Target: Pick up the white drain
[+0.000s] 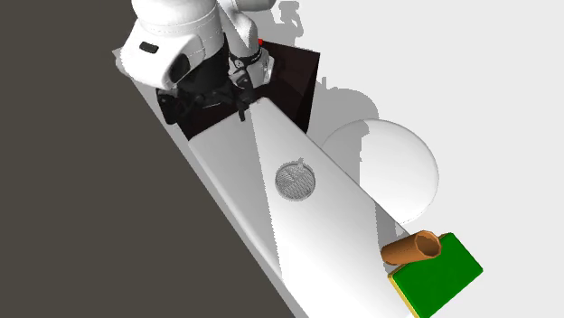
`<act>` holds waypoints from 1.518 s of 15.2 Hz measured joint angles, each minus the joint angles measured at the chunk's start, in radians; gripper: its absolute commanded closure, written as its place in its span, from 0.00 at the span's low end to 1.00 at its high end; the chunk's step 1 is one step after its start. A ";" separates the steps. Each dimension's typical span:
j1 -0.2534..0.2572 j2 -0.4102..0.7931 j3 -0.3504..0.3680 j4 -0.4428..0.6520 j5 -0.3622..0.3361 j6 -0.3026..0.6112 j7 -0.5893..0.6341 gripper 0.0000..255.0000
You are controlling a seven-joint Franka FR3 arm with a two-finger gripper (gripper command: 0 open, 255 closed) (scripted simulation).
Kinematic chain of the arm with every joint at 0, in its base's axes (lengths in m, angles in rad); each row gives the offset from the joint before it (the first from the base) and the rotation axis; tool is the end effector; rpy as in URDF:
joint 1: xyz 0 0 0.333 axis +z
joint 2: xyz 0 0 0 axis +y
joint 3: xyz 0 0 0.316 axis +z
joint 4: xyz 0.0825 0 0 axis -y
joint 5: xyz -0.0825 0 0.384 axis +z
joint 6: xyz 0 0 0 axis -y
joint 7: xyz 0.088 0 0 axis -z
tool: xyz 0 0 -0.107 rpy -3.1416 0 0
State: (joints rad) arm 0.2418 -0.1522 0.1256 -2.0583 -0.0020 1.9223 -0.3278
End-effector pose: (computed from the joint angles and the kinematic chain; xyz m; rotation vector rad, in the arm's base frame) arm 0.4782 0.1866 0.5032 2.9346 1.0622 0.0240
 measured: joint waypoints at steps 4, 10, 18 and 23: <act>0.034 0.100 0.032 0.088 0.005 0.001 -0.050 0.00; 0.097 0.252 0.094 0.224 0.000 -0.002 -0.097 0.00; 0.111 0.309 0.106 0.201 -0.008 0.073 -0.111 0.00; 0.112 0.314 0.106 0.191 -0.009 0.088 -0.109 1.00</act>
State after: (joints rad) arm 0.3537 0.1619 0.2321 -1.8673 -0.0113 2.0107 -0.4373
